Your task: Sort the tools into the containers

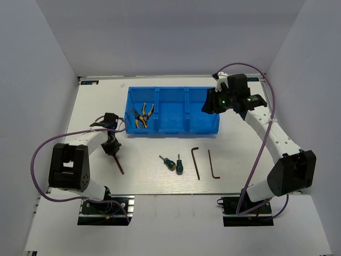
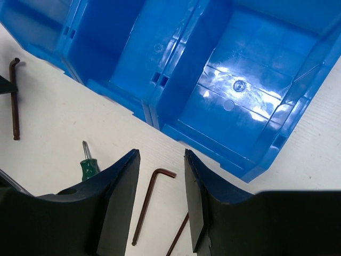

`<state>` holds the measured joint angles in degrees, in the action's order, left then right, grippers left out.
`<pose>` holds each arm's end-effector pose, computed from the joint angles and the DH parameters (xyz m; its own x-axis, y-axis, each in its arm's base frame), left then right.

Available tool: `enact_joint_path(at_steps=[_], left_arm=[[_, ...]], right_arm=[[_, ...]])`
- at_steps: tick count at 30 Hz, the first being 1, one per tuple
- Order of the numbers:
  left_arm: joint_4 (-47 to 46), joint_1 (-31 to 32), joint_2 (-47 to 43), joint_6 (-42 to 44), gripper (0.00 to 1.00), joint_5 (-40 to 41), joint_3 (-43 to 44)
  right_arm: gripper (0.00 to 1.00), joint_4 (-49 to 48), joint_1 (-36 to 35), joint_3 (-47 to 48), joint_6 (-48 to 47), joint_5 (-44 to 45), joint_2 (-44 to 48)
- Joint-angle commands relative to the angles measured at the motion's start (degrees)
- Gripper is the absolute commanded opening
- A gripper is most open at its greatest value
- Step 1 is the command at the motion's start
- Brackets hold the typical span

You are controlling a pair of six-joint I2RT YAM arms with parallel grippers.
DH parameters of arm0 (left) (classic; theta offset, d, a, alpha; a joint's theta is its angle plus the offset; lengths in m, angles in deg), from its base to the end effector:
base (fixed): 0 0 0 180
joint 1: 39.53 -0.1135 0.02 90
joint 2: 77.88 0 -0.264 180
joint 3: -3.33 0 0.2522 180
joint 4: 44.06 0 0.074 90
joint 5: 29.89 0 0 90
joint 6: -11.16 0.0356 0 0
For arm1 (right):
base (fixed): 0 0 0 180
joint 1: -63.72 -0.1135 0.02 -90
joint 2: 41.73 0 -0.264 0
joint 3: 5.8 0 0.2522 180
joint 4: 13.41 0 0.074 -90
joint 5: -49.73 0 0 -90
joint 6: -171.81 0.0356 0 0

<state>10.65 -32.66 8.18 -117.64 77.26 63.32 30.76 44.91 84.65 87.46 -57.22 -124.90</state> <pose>0.2452 -0.0190 0.1594 -0.8060 -0.5060 -0.3073 -0.5615 0.8177 0.1264 0.3045 0.1147 0.3427 -0.6176 -0.1109 -0.7787 -0.4706 0.8453 0.2529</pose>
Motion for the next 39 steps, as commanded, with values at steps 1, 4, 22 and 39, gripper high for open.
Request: enact_joint_path(at_steps=[1, 4, 22, 39], left_arm=[[-4.7, 0.4, -2.1, -0.5, 0.00, -6.4, 0.6], [-2.8, 0.9, -4.9, -0.5, 0.00, -7.0, 2.7], [5.6, 0.3, -18.4, -3.6, 0.00, -5.8, 7.7], [-3.5, 0.9, -3.0, 0.7, 0.50, -6.4, 3.2]], right_arm=[[0.45, -0.4, 0.8, -0.3, 0.2, -1.5, 1.7], [0.45, -0.1, 1.1, -0.5, -0.1, -1.9, 2.1], [0.45, -0.8, 2.7, -1.6, 0.5, -2.1, 2.1], [0.45, -0.2, 3.1, -3.6, 0.1, -1.6, 3.8]])
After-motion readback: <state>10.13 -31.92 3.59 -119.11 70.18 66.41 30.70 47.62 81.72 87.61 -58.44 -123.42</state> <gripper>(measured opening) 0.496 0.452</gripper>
